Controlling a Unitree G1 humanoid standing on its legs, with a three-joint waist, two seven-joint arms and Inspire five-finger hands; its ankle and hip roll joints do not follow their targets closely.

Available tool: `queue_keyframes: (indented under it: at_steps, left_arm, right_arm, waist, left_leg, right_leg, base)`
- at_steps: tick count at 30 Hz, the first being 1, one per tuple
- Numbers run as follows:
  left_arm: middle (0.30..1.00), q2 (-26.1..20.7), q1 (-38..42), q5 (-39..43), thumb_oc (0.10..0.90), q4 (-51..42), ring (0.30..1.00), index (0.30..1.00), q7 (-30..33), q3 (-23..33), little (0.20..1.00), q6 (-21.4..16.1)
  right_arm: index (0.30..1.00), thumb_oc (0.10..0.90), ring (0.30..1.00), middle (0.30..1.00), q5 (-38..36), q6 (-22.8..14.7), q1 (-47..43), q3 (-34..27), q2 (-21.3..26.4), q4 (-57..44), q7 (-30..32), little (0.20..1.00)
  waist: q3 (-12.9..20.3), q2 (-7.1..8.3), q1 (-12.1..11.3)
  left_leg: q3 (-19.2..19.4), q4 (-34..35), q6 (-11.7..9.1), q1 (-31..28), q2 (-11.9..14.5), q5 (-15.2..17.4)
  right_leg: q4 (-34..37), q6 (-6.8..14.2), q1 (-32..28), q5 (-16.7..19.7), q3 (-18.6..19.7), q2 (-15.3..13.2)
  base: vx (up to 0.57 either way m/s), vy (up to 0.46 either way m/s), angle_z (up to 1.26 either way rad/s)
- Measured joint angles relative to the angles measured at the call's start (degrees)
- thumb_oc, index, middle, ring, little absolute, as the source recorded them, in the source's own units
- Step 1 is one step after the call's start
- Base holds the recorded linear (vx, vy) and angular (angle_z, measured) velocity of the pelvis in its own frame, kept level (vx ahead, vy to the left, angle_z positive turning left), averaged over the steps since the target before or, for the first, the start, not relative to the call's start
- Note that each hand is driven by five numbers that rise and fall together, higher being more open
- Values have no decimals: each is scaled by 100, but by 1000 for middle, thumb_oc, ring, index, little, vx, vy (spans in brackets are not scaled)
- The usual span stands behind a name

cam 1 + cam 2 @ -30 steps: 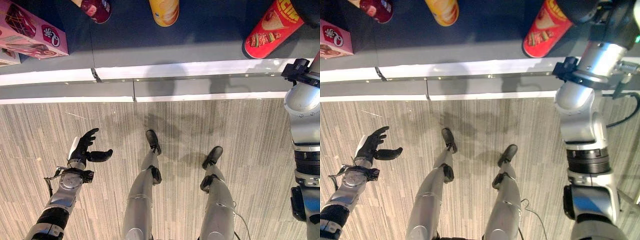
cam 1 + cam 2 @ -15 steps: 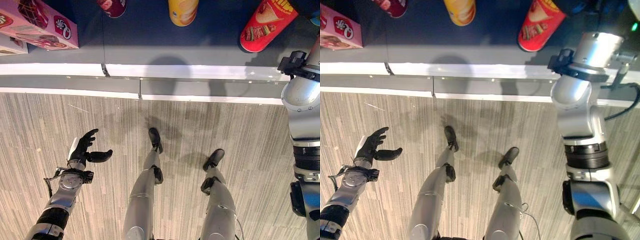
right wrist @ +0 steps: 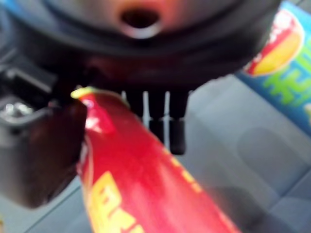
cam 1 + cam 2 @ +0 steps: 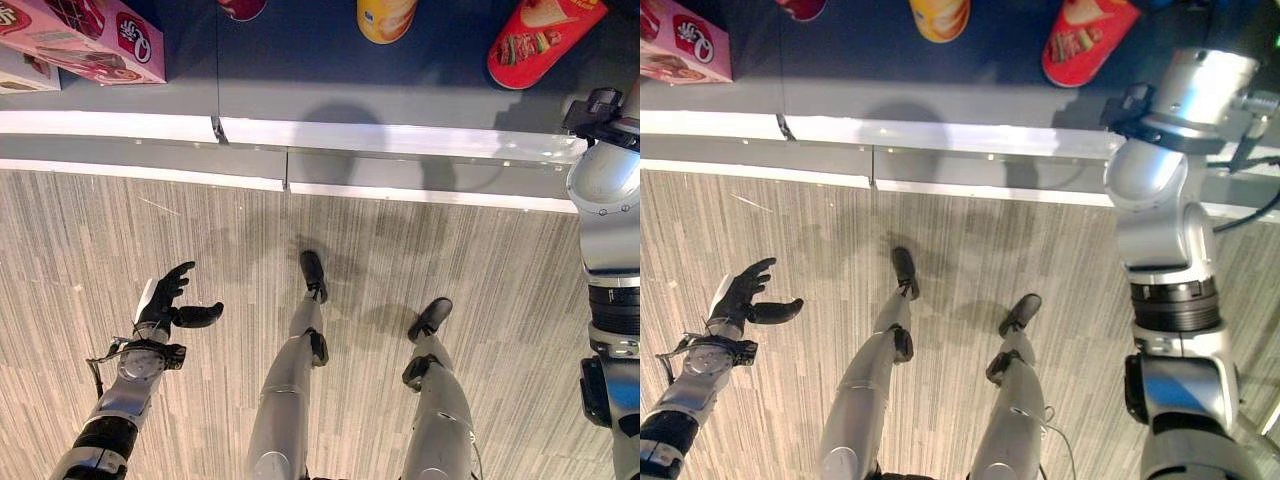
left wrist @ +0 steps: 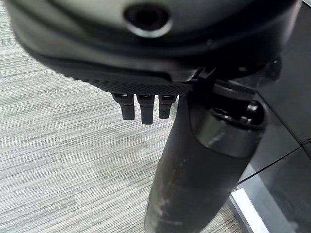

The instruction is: Put the goods on the table back onto the shelves and tidy them up.

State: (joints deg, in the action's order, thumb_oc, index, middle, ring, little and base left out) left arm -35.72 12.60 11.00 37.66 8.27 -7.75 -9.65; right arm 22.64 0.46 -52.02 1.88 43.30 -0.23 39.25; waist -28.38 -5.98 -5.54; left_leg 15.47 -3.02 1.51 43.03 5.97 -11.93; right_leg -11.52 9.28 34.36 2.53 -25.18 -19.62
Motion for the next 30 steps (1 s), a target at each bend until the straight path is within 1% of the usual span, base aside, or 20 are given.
queue_keyframes:
  at_steps: [3,6,8,13,17,18,20,21,24,30]
  left_arm:
    - [900,0,0,-5,800,-1,900,900,3,0,900,-1]
    - [900,0,0,-6,800,0,900,900,5,0,900,-2]
    - [900,0,0,-5,800,2,900,900,21,1,900,-2]
    - [900,0,0,-7,800,1,900,900,26,2,900,-4]
    - [900,1,0,-8,800,1,900,900,33,1,900,-5]
    - [900,1,0,-8,800,6,900,900,34,1,900,-5]
    - [900,3,0,-9,800,11,900,900,37,1,900,-5]
    - [900,11,0,-9,800,9,900,900,39,0,900,-5]
    - [900,53,0,-10,800,10,900,900,128,0,900,-5]
    - [900,57,0,-13,800,18,900,900,149,-4,900,-8]
  right_arm:
    - [300,400,300,300,161,29,-35,0,0,17,25,300]
    - [300,400,300,300,224,63,-137,-5,0,205,182,300]
    - [300,400,300,300,287,194,-191,-23,0,266,257,300]
    - [300,400,300,300,427,207,-191,-23,-2,270,354,300]
    - [300,400,300,300,496,219,-195,-83,-32,268,474,300]
    - [300,400,300,300,547,229,-203,-168,-114,268,494,300]
    - [300,400,300,300,568,252,-217,-252,-229,267,570,300]
    - [300,400,300,300,587,252,-257,-253,-228,262,613,300]
    - [300,400,300,300,588,252,-302,-254,-231,254,629,300]
    - [300,400,300,300,592,252,-304,-252,-231,240,653,300]
  waist:
    - [1,-2,-12]
    - [7,-12,-31]
    - [12,-22,-52]
    - [17,-78,-97]
    - [16,-94,-144]
    - [16,-99,-160]
    - [13,-125,-179]
    - [8,-185,-179]
    - [21,-260,-212]
    - [28,-272,-215]
  left_leg:
    - [-4,6,0,-1,-1,0]
    - [-7,7,1,-5,-1,0]
    - [-5,7,1,-7,-1,0]
    - [1,8,1,-3,-1,0]
    - [9,11,0,23,-2,0]
    - [8,11,0,30,-4,-1]
    - [6,19,0,34,-13,0]
    - [-1,20,0,44,-22,0]
    - [0,20,0,52,-28,-1]
    - [-3,28,0,57,-40,0]
  right_leg:
    - [-3,0,0,0,-2,0]
    - [-10,0,0,0,-2,-1]
    - [-10,0,4,0,1,-2]
    - [-10,0,16,0,9,-4]
    - [-9,0,46,-1,13,-5]
    - [-9,0,53,-1,12,-7]
    - [-9,0,59,-1,12,-14]
    - [-9,0,60,-1,8,-22]
    - [-9,1,68,-1,4,-27]
    - [-9,2,75,-2,2,-35]
  base:
    - [0,0,0]
    - [0,0,0]
    - [0,0,0]
    - [0,0,0]
    - [0,0,0]
    - [0,0,0]
    - [0,0,0]
    - [0,0,0]
    - [0,0,0]
    - [1,5,0]
